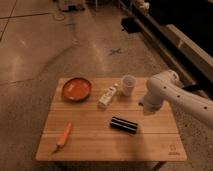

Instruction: Push the eraser across the table

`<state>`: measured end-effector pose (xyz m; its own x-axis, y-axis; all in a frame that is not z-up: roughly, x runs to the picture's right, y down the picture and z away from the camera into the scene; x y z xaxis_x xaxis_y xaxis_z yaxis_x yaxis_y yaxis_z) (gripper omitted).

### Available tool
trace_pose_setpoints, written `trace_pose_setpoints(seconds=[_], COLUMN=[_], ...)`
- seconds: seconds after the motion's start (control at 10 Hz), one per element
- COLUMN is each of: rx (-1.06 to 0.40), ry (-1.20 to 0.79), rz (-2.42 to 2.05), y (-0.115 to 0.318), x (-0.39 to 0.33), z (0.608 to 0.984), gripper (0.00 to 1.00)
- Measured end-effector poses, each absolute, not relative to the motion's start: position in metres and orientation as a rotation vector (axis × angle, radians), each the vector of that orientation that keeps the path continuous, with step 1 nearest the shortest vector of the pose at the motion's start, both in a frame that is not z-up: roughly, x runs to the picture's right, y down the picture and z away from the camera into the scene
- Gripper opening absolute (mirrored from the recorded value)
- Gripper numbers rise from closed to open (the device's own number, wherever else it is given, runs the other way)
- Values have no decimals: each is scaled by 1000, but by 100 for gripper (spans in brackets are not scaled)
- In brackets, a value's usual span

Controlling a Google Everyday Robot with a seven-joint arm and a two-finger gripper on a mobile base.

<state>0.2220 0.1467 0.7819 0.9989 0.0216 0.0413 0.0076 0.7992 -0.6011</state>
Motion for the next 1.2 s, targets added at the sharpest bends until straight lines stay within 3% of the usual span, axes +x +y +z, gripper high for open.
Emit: trace_pose_setpoints(seconds=[1.2], rx=[-672], ry=[-58], rz=[5], y=[166], x=[211], z=[818], gripper=[5])
